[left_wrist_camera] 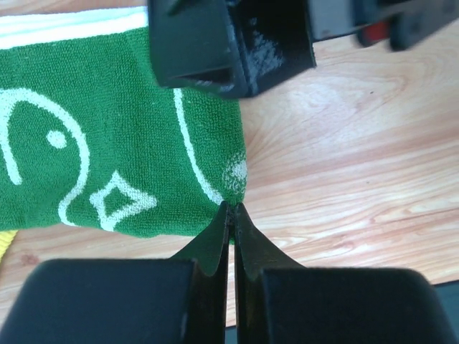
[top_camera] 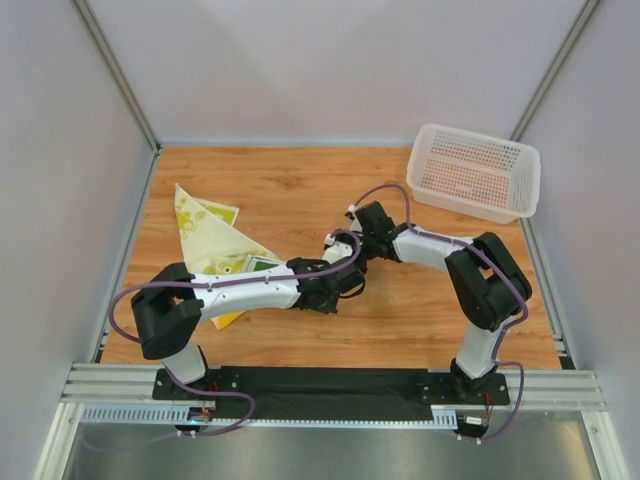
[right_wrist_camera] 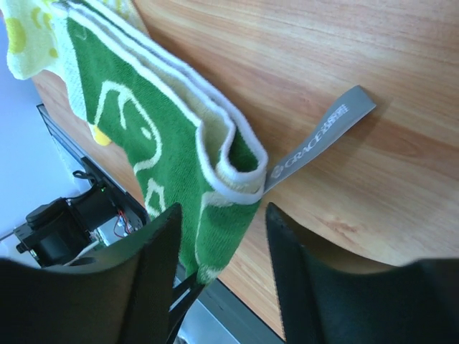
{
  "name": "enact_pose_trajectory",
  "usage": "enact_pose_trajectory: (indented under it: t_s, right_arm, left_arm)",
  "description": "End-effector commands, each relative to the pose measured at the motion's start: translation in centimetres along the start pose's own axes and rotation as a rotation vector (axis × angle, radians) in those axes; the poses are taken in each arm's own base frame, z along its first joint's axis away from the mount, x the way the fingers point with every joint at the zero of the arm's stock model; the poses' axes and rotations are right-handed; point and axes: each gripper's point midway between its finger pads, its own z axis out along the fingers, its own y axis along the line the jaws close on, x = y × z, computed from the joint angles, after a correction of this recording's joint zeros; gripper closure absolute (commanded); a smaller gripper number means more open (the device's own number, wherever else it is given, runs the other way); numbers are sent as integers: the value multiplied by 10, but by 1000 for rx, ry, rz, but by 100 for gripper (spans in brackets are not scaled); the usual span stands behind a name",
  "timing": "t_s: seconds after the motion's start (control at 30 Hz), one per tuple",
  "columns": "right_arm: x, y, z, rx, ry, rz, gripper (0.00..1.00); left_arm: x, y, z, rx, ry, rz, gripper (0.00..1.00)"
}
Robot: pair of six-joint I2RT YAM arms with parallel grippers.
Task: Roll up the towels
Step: Roll the towel
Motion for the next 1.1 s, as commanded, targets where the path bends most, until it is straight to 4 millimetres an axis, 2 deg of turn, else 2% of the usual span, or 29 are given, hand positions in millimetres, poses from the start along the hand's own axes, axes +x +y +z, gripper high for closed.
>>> enact_pose_trajectory:
  t_s: [0.0,0.17,0.3,0.37,0.47,0.67,0.77,0.93,1.0,1.03,1.07]
  right_arm:
    - [-10,7,7,-16,-15,-4,51]
    - [-11,-3,14,19,-10,-6,73]
    - [-14,-13,12,74,-28,-16,83]
    - [-16,-15,7,100,-42,-36,92]
    - [-18,-25,-4,169,-71,-47,100]
    - [-20,-59,-35,393,-141,-93,100]
    - [-22,-66,-44,447,-153,-115,98]
    - [-24,-63,-54,463,-170,-146,98]
    - [-23,-61,-55,452,-167,-148,99]
    - [-23,-59,-56,443,-168,-155,100]
    - [-21,-57,-55,432,-163,-160,100]
  left_arm:
    - [-13,-11,-14,68,-45,-49,99]
    - [-13,-15,-15,89,-41,-57,100]
    - [-11,-19,-15,108,-32,-63,100]
    - [-11,-19,-15,112,-32,-67,100]
    - [-10,-22,-16,130,-33,-74,100]
    - [-6,-39,-15,215,-10,-103,100]
    - [-7,-47,-15,247,-7,-121,100]
    - [-7,-62,-19,290,21,-158,100]
    - [-10,-68,-19,287,21,-144,94]
    - [-7,-69,-20,278,29,-117,80]
    - [-12,-71,-21,264,13,-108,73]
